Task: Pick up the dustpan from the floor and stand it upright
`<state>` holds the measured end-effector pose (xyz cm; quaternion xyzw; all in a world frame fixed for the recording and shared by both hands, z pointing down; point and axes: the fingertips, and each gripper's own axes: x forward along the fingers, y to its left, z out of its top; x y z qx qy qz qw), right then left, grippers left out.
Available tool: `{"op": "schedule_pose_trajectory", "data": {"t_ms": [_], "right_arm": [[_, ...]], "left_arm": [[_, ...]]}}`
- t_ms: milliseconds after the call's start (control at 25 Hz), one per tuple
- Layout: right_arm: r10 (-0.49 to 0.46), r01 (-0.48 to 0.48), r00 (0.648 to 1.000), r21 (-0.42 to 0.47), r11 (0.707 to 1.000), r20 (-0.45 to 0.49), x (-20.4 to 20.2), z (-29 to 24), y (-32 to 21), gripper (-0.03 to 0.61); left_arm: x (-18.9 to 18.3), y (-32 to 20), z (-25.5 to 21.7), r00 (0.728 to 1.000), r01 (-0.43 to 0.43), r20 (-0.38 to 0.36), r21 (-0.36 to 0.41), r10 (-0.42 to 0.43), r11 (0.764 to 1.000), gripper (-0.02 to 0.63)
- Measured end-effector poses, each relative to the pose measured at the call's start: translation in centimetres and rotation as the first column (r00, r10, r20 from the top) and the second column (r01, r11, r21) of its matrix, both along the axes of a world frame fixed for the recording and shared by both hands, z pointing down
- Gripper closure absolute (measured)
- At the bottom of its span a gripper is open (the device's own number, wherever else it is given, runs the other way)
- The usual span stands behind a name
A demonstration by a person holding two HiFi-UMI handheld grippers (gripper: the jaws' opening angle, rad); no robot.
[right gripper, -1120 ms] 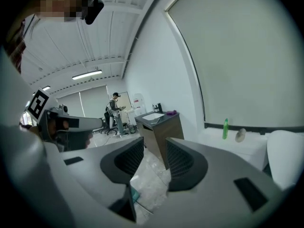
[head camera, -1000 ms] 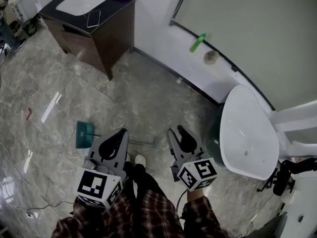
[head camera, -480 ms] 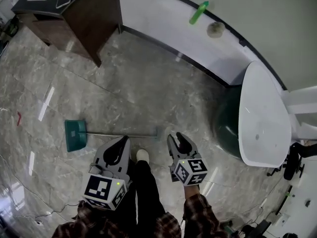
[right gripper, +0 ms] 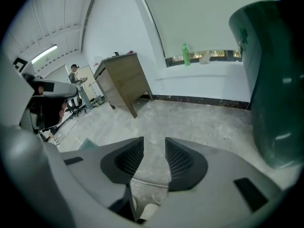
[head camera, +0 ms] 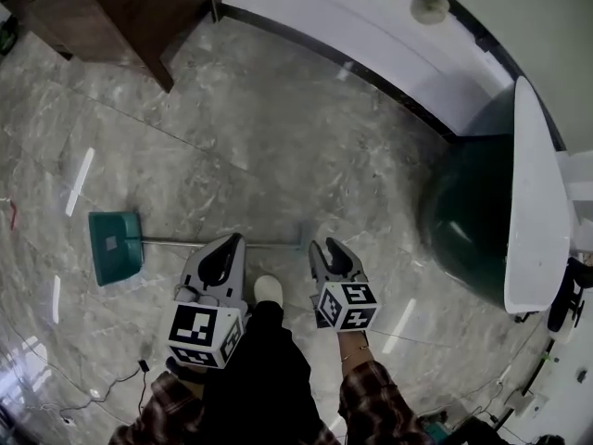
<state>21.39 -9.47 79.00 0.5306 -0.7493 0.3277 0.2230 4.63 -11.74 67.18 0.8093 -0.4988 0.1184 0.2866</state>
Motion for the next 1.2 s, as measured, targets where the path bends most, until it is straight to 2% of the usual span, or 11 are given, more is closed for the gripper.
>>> {"op": "schedule_pose_trajectory", "data": {"t_ms": [160, 400, 640, 880, 1200], "right_arm": [[0.01, -0.01, 1.0, -0.031, 0.999, -0.017, 0.3, 7.1, 0.7, 0.448], [0.003, -0.005, 0.999, -0.06, 0.998, -0.039, 1.4, 17.0, 1.0, 0.448], [-0.003, -0.007, 0.996, -0.122, 0.993, -0.088, 3.4, 27.5, 1.2, 0.448], [0.023, -0.045, 0.993, -0.198, 0.979, -0.113, 4.9, 35.5, 1.2, 0.448], [0.047, -0.09, 0.985, -0.262, 0.961, -0.165, 5.7, 41.7, 1.9, 0.448]], "left_arm": [[0.3, -1.2, 6.5, 1.0, 0.002, 0.015, 0.022, -0.003, 1.0, 0.603], [1.9, -4.0, 15.2, 0.998, -0.053, 0.038, 0.054, 0.051, 0.997, 0.603], [2.6, -5.2, 22.6, 0.997, -0.067, 0.033, 0.057, 0.065, 0.996, 0.603], [2.2, -5.0, 27.7, 0.996, -0.084, 0.041, 0.042, 0.082, 0.996, 0.603], [1.5, -4.9, 30.6, 0.994, -0.097, 0.053, 0.06, 0.094, 0.993, 0.601]]}}
